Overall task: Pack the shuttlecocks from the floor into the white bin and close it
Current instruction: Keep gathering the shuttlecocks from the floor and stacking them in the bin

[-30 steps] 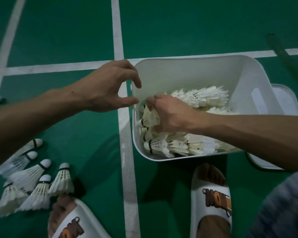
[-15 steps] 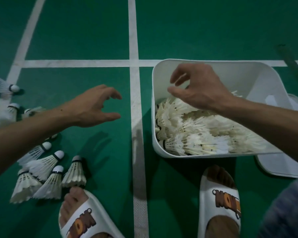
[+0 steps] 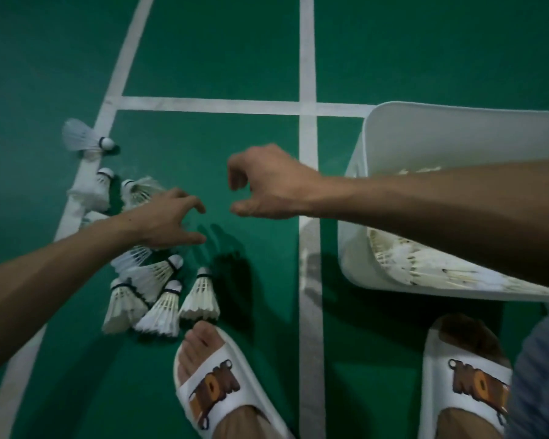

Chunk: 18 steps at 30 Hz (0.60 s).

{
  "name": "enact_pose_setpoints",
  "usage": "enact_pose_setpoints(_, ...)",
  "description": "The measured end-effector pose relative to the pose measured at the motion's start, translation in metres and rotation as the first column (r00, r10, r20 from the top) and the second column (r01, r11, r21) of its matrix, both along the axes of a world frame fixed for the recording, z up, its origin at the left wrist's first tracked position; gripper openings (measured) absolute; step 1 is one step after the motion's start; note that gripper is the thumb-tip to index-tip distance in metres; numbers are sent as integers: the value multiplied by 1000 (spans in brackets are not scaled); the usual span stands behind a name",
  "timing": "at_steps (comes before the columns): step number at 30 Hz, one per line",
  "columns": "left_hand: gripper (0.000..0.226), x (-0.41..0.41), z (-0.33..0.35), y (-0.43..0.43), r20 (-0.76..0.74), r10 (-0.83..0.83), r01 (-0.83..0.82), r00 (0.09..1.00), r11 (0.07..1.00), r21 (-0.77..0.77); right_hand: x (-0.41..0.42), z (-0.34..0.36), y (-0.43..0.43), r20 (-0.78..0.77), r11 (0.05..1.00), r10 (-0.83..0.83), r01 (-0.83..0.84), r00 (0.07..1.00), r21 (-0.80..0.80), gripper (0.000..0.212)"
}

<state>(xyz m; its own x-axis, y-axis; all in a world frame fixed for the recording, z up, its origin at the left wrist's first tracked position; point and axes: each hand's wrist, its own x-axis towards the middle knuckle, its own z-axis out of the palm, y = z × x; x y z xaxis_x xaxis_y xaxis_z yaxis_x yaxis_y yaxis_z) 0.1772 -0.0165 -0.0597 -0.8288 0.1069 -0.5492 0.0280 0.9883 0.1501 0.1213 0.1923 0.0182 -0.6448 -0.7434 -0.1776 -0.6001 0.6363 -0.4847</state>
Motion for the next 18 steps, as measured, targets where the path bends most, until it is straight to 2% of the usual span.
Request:
enact_pose_setpoints(6, 71, 20, -7, -27, 8, 59, -59, 998, 998, -27, 19, -53, -38, 205, 995, -35, 15, 978, 97, 26)
enact_pose_setpoints(10, 76, 40, -7, -32, -43, 11, -15, 999, 996, -83, 39, -77, -52, 303, 992, -8, -31, 953, 124, 43)
enact_pose_setpoints(12, 78, 49, -6, -34, -90, 1, -18, 996, 983, -184, 49, -87, -56, 321, 987, 31, -79, 947, 140, 54)
enact_pose_setpoints(15, 94, 57, -8, -39, 23, 57, -47, 998, 950, -308, 64, -98, -58, 363, 980, 70, -132, 929, 149, 67)
enact_pose_setpoints(18, 106, 62, -17, -44, 168, 115, -66, 979, 960, -271, 75, -104, -60, 395, 968, 83, -169, 915, 187, 75)
